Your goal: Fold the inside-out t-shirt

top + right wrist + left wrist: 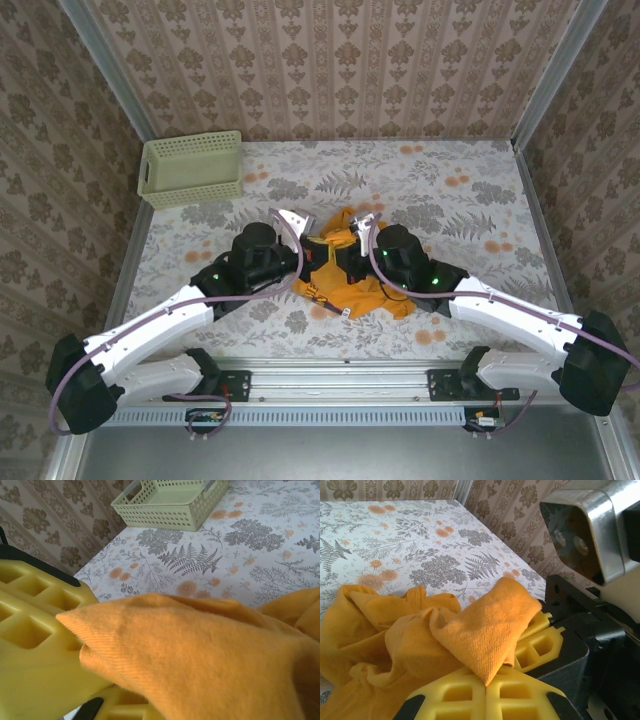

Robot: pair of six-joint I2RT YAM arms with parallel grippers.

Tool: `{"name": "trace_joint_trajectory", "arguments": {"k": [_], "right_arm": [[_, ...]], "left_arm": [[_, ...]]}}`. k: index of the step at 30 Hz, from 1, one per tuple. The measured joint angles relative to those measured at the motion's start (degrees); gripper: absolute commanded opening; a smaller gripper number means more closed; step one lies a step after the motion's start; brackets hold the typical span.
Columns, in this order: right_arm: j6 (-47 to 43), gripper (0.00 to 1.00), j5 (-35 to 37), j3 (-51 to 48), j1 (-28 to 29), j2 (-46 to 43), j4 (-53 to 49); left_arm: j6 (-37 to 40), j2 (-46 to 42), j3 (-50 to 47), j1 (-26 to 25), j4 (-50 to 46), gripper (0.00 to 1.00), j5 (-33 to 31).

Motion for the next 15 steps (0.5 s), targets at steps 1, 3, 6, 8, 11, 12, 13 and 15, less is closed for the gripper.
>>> {"name": "trace_joint_trajectory", "arguments": {"k": [1, 3, 6, 8, 11, 12, 13, 15], "right_arm": [[-0.02, 0.0, -0.09, -0.15, 0.0, -0.02, 0.39], [-0.09, 0.0, -0.11, -0.59, 0.0, -0.13, 0.98], [-0.09, 0.0, 0.0, -2.08, 0.11, -1.31, 1.79], [-0.07, 0.0, 0.22, -2.99, 0.11, -2.6, 1.88], [0.11, 0.0, 0.33, -3.87, 0.11, -4.42, 2.05], [0.2, 0.0, 0.33, -4.02, 0.11, -4.76, 2.08], [0.37, 0.0, 0.31, -4.15, 0.13, -5.11, 2.05], [0.55, 0.0, 0.33, -4.2, 0.22, -5.4, 2.01]], "left_arm": [[-0.24, 0.0, -0.07, 0.17, 0.17, 0.0, 0.17], [-0.7, -0.02, -0.37, 0.59, 0.44, 0.0, 0.52], [-1.22, -0.07, -0.98, 1.36, 0.39, 0.01, 1.03], [-1.53, -0.09, -1.14, 2.05, 0.35, 0.02, 1.05], [-1.77, -0.26, -1.14, 2.58, 0.33, 0.05, 1.07], [-1.81, -0.39, -1.16, 2.69, 0.31, 0.06, 1.25], [-1.88, -0.5, -1.16, 2.69, 0.31, 0.09, 1.31], [-1.92, -0.63, -1.16, 2.69, 0.17, 0.16, 1.4]]}}
